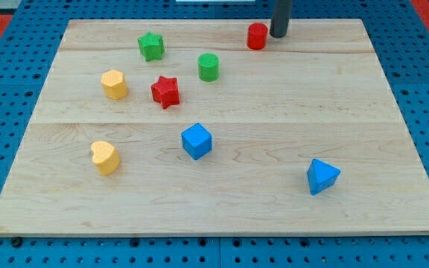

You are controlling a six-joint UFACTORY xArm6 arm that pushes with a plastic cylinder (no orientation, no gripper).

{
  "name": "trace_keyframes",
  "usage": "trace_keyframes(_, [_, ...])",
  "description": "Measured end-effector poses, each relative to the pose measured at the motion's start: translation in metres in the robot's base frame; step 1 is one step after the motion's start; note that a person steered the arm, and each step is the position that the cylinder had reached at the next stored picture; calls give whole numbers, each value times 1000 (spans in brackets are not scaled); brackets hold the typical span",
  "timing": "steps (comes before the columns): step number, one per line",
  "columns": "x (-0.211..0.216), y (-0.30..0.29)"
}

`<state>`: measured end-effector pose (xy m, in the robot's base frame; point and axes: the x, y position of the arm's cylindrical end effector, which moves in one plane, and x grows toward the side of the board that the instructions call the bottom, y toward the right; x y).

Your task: Push the red circle into the yellow hexagon

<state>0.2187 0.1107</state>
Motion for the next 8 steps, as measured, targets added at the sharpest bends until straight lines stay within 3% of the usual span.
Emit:
trace_keyframes(3, [15, -26])
trace_keyframes(5, [58, -81])
trace_keyframes(6, [57, -138])
trace_keyframes(7, [63, -144])
trace_keyframes(8, [99, -196])
